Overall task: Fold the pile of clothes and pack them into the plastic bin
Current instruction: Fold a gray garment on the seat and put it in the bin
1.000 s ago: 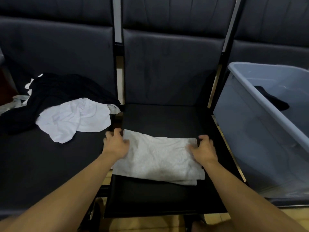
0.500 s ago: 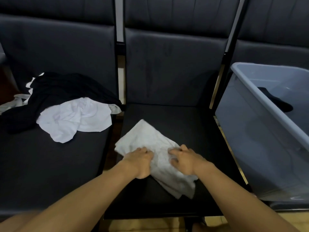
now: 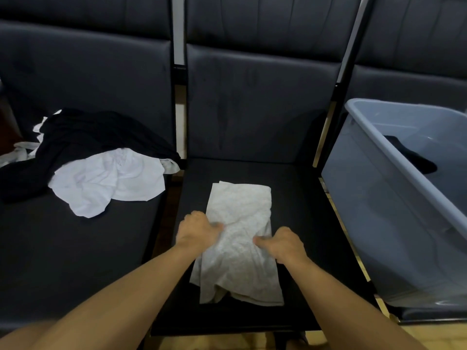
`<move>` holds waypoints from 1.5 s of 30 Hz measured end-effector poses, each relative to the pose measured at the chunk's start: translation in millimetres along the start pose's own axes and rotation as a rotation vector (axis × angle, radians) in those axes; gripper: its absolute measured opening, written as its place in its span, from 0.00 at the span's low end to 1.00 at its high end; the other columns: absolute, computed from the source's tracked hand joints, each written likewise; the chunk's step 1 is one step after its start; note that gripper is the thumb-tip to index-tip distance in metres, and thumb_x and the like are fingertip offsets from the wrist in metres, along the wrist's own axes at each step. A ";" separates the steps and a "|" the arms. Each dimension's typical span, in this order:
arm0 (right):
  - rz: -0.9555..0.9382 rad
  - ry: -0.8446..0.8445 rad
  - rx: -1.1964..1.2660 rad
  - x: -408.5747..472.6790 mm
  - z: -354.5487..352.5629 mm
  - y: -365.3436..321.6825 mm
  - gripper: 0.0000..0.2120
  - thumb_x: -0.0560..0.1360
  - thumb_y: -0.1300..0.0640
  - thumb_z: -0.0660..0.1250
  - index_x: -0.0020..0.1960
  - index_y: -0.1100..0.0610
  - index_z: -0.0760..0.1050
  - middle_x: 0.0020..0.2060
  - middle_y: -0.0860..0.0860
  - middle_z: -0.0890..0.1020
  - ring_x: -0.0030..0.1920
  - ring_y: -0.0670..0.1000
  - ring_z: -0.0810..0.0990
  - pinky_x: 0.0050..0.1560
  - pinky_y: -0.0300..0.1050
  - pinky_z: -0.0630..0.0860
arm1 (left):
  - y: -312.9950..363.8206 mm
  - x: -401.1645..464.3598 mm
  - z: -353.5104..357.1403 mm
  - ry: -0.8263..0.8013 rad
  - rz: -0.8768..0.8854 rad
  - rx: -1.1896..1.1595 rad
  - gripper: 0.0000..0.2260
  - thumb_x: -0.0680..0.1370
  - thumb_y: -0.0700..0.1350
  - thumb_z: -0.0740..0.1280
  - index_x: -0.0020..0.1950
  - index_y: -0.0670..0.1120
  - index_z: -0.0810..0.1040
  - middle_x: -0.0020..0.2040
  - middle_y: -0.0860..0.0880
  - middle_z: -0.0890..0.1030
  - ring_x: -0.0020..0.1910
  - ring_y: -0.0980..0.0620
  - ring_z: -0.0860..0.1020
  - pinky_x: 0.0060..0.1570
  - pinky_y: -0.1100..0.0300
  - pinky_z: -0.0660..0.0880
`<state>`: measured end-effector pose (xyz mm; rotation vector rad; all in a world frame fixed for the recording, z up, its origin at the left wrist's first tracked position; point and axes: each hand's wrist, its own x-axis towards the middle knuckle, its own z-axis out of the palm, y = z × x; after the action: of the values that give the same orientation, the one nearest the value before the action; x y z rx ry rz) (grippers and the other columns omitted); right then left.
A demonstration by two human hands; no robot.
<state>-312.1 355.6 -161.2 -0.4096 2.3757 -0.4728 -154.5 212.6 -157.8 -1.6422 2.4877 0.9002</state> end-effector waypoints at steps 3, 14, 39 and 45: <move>-0.013 -0.018 -0.048 9.0 2.3 1.0 0.33 0.63 0.33 0.75 0.55 0.56 0.74 0.50 0.53 0.81 0.49 0.54 0.82 0.52 0.53 0.83 | 6.2 -0.6 13.9 -0.015 -0.005 -0.043 0.20 0.73 0.59 0.72 0.52 0.43 0.77 0.45 0.48 0.79 0.45 0.48 0.80 0.42 0.56 0.80; -0.377 0.147 0.444 -6.1 -15.2 -3.5 0.13 0.70 0.47 0.79 0.36 0.56 0.84 0.68 0.34 0.67 0.64 0.38 0.70 0.61 0.44 0.71 | -0.2 10.3 7.4 0.109 0.086 -0.692 0.13 0.74 0.59 0.74 0.44 0.49 0.84 0.62 0.53 0.75 0.62 0.53 0.74 0.64 0.52 0.74; -0.153 0.216 0.001 -8.6 10.9 2.5 0.34 0.71 0.35 0.71 0.64 0.54 0.62 0.58 0.50 0.72 0.58 0.54 0.76 0.52 0.48 0.75 | -11.5 5.0 10.0 0.148 0.142 0.013 0.20 0.82 0.53 0.60 0.71 0.47 0.64 0.67 0.43 0.66 0.65 0.42 0.69 0.63 0.50 0.70; -0.916 0.254 -0.287 -7.3 -2.2 -8.9 0.12 0.79 0.53 0.67 0.62 0.47 0.74 0.61 0.45 0.73 0.59 0.47 0.71 0.61 0.46 0.73 | 17.9 -30.0 -13.1 -0.243 0.595 -0.008 0.04 0.80 0.49 0.65 0.52 0.51 0.78 0.46 0.52 0.80 0.46 0.54 0.79 0.48 0.60 0.77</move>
<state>-306.9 351.2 -151.7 -1.6795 2.3818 -0.5987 -152.7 236.4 -129.1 -0.7192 2.8178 1.0676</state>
